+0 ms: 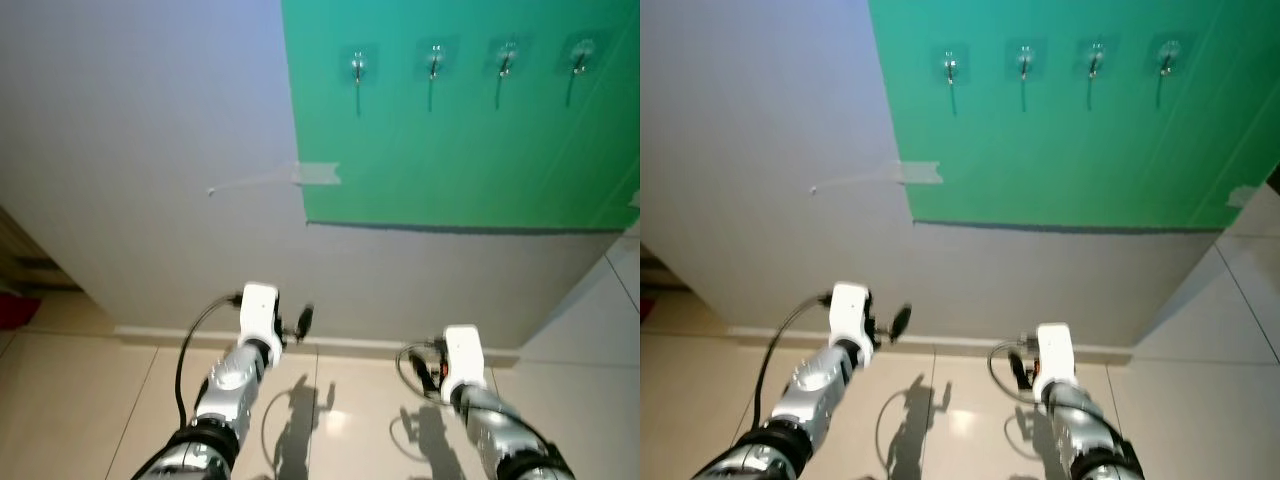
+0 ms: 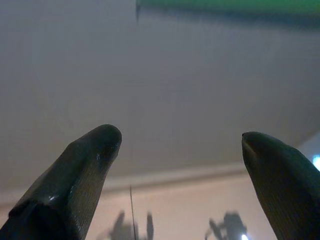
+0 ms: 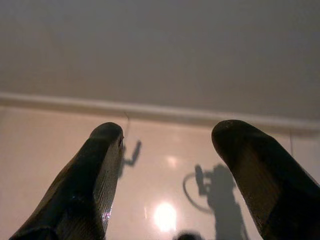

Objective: Hang keys on a hook

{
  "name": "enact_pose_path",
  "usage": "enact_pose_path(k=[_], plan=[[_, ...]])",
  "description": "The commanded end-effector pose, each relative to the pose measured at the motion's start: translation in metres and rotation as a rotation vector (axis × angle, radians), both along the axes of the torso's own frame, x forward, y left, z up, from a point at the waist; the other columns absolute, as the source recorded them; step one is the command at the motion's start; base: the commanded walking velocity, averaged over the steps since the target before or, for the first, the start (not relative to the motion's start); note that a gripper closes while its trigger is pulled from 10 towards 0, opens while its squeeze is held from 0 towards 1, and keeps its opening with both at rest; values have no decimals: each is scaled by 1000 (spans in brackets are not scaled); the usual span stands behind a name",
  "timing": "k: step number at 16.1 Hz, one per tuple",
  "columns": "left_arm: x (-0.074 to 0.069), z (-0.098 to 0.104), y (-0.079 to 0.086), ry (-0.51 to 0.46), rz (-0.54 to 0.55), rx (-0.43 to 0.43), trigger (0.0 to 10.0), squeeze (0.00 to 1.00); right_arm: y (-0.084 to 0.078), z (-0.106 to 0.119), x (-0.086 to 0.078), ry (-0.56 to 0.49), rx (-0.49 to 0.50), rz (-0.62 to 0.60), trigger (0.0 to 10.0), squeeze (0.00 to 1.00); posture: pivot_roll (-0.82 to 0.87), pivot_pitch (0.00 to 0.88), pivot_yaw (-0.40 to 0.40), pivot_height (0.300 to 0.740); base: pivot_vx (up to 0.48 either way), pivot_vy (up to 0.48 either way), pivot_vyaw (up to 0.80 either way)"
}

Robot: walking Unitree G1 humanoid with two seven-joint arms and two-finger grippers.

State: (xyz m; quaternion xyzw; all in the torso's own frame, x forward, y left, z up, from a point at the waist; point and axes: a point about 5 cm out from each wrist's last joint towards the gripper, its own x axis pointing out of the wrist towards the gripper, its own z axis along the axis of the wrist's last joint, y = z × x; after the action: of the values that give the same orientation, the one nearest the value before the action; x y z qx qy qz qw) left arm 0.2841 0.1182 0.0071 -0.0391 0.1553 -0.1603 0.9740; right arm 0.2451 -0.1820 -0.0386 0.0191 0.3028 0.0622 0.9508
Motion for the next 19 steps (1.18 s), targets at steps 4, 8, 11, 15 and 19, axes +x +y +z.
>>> enact_pose_path(k=[4,8,11,15,19], plan=[[-12,34,19,-225,-65,9,10000,0,-6,18,0,-131,20,46,10000,0,-173,0,97,740,0,0,0],[-53,68,47,-308,15,-10,10000,0,-9,44,-26,-284,55,102,10000,0,-164,0,87,740,0,0,0],[-59,78,54,-380,118,-12,10000,0,7,70,-18,-444,139,93,10000,0,-162,0,78,740,0,0,0],[-60,89,60,-353,172,1,10000,0,23,92,-14,-514,175,180,10000,0,-155,0,80,740,0,0,0],[-49,67,55,-137,332,-88,10000,0,39,85,-3,-453,193,192,10000,0,-160,0,88,740,0,0,0]])
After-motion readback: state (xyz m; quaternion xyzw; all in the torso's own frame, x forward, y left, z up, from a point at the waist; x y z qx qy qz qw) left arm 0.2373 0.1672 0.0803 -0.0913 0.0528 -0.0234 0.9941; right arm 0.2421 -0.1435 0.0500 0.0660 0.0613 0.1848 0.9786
